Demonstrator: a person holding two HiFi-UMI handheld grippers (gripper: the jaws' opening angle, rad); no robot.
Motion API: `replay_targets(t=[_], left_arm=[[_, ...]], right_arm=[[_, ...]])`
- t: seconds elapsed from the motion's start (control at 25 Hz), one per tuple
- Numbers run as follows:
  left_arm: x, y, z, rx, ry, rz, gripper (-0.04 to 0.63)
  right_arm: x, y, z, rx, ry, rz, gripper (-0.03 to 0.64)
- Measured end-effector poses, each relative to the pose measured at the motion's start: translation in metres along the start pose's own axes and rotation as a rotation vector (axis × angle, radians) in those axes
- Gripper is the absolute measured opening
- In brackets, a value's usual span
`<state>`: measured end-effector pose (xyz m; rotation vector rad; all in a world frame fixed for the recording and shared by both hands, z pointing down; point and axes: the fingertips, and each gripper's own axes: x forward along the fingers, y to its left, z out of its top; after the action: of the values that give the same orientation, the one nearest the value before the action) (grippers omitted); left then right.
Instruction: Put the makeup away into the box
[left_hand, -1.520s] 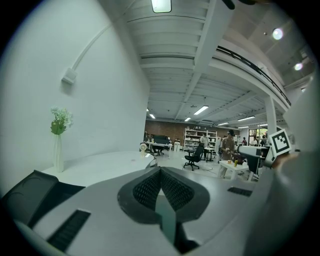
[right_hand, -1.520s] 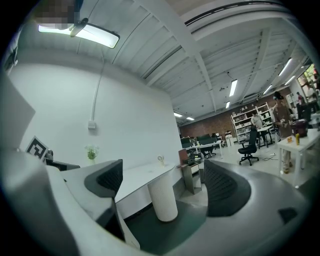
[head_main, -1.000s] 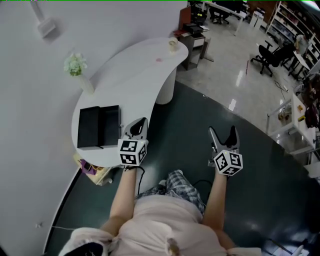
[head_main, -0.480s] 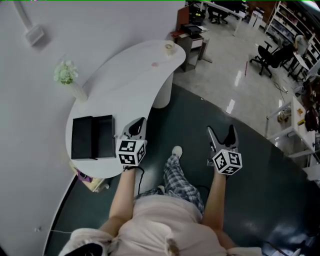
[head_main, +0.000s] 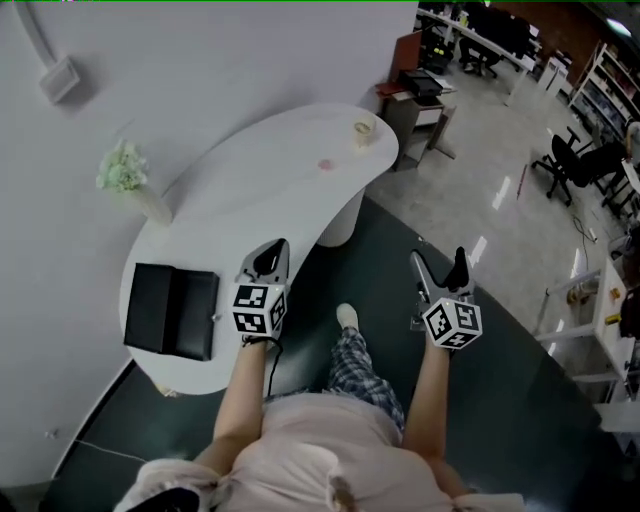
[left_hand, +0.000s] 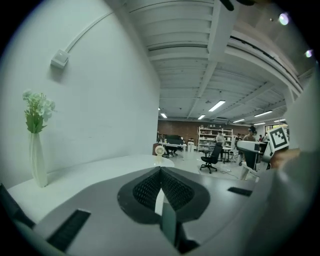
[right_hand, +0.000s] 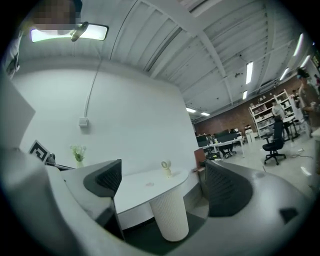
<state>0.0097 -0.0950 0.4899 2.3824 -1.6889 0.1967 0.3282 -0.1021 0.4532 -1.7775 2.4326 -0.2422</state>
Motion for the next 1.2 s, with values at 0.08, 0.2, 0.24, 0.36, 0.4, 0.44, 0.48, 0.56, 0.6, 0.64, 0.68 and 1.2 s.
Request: replay_targets(t=[0.08, 0.2, 0.24, 0.36, 0.4, 0.44, 0.48, 0.56, 0.6, 0.64, 0.68, 1.2], left_arm=[[0.036, 0.014, 0.008, -0.016, 0.002, 0.055, 0.025], [0.077, 0.036, 0.026, -0.048, 0.001, 0.143, 0.025], [0.088, 0.044, 0.032, -0.057, 0.000, 0.174, 0.025], [0.113, 0.067, 0.043, -0.089, -0.005, 0.268, 0.025], [0.118, 0.075, 0.046, -0.097, -0.006, 0.300, 0.025], [0.120, 0.082, 0.048, -0.103, -0.006, 0.334, 0.025], [0.119, 0.089, 0.049, -0.111, -0.006, 0.370, 0.025], [0.112, 0.104, 0.049, -0.130, -0.004, 0.442, 0.025], [0.108, 0.111, 0.050, -0.136, -0.004, 0.474, 0.026], [0.104, 0.118, 0.050, -0.141, -0.005, 0.502, 0.025], [0.100, 0.124, 0.050, -0.146, -0.006, 0.527, 0.025], [0.092, 0.180, 0.057, -0.166, -0.014, 0.618, 0.026]], right_arm=[[0.055, -0.011, 0.005, -0.010, 0.018, 0.065, 0.512], [0.137, -0.007, 0.015, -0.062, 0.064, 0.184, 0.512], [0.162, -0.003, 0.016, -0.092, 0.081, 0.226, 0.512], [0.230, 0.014, 0.023, -0.126, 0.095, 0.355, 0.512], [0.249, 0.021, 0.025, -0.124, 0.095, 0.396, 0.512], [0.267, 0.030, 0.026, -0.123, 0.097, 0.438, 0.512], [0.282, 0.040, 0.025, -0.122, 0.102, 0.482, 0.512], [0.308, 0.065, 0.021, -0.122, 0.118, 0.567, 0.512], [0.318, 0.077, 0.018, -0.125, 0.125, 0.605, 0.512], [0.326, 0.088, 0.016, -0.126, 0.129, 0.638, 0.512], [0.334, 0.099, 0.014, -0.124, 0.132, 0.666, 0.512], [0.387, 0.176, -0.013, -0.127, 0.188, 0.794, 0.511]])
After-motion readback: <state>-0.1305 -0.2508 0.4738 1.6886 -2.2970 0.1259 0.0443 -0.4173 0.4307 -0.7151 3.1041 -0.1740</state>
